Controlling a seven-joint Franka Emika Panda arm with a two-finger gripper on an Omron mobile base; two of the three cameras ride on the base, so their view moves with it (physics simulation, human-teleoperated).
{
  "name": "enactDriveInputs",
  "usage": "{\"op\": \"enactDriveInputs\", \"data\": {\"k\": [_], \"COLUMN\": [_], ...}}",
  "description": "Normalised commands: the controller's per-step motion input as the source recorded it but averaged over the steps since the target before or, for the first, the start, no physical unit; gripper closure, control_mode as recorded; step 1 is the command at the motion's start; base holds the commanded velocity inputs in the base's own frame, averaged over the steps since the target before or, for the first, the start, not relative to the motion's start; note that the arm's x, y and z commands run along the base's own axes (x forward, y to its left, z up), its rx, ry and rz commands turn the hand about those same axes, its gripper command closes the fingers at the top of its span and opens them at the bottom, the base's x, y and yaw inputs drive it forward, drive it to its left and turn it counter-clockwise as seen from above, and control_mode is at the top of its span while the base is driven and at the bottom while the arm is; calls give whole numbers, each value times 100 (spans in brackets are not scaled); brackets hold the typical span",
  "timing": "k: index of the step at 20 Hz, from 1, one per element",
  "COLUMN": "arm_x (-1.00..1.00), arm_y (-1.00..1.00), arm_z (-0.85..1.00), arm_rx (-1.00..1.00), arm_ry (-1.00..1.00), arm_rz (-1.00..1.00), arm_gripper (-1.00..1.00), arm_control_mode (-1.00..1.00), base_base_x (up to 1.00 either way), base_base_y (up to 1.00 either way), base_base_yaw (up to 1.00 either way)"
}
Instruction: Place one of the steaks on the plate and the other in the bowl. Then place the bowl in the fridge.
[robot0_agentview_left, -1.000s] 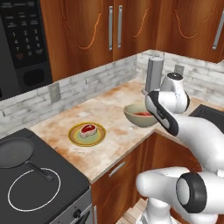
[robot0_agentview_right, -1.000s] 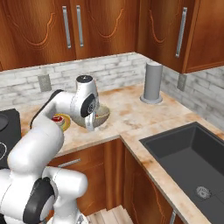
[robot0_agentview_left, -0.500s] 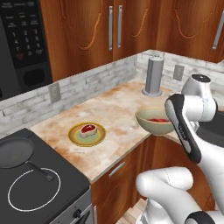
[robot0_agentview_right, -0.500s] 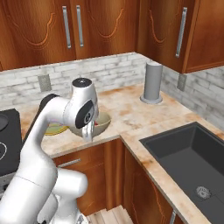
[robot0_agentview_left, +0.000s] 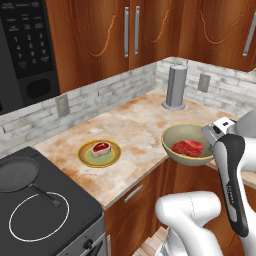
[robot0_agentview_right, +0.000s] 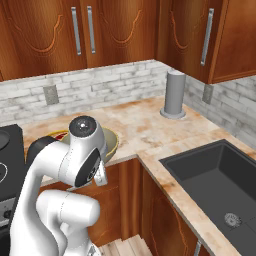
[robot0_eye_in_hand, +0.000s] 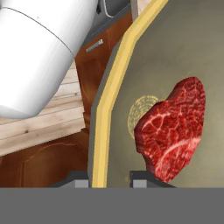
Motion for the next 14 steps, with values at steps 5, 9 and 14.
{"op": "enactDriveInputs", "data": {"k": [5, 9, 14], "arm_x": [0, 1, 0], "arm_y": [0, 0, -1], "arm_z": [9, -3, -5], "arm_rx": [-11, 0, 0], "arm_ry": [6, 0, -1], "arm_rz": [4, 0, 0], "arm_gripper": [100, 100, 100], "arm_control_mode": [-100, -100, -100], "base_base_x": [0, 0, 0], "base_base_y": [0, 0, 0], "base_base_yaw": [0, 0, 0]}}
